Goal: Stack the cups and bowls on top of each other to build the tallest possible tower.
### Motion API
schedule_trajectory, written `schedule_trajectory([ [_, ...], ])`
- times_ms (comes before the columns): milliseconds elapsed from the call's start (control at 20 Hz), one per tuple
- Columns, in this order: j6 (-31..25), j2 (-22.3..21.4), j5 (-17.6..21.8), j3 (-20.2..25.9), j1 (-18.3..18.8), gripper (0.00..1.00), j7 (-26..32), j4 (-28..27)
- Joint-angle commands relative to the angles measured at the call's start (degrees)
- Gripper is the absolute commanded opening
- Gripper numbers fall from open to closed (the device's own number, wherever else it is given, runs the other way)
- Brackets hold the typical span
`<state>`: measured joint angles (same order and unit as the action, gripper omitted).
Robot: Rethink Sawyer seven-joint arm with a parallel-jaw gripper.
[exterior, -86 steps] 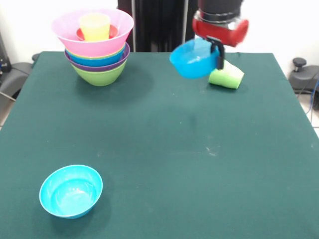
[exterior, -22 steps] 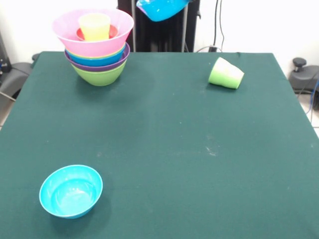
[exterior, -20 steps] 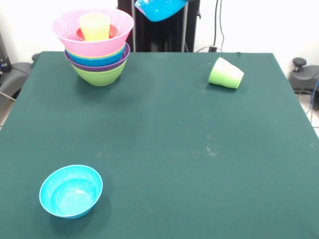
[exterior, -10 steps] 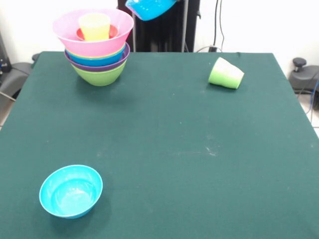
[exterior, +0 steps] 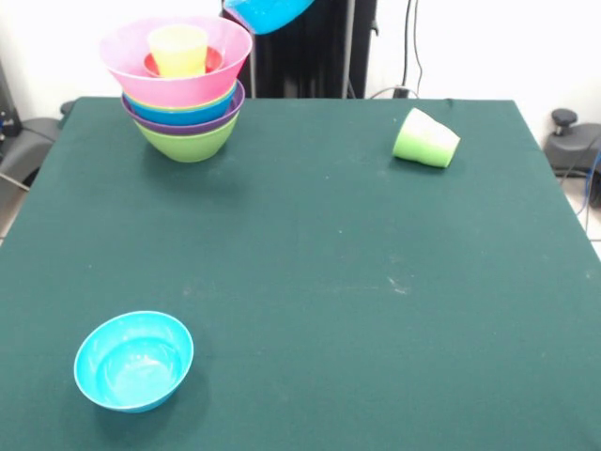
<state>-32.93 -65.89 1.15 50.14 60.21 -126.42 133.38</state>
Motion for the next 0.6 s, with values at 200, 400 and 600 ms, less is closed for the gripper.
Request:
schedule_trajectory([
  [200, -5.5, 1.6, 3.4, 8.2, 4.2, 0.00, 11.4, 6.1],
  [400, -6.6, 1.1, 2.8, 11.2, 7.4, 0.00, 12.0, 6.8],
  [600, -7.4, 2.1, 3.8, 12.9, 9.8, 0.00, 12.1, 6.8],
])
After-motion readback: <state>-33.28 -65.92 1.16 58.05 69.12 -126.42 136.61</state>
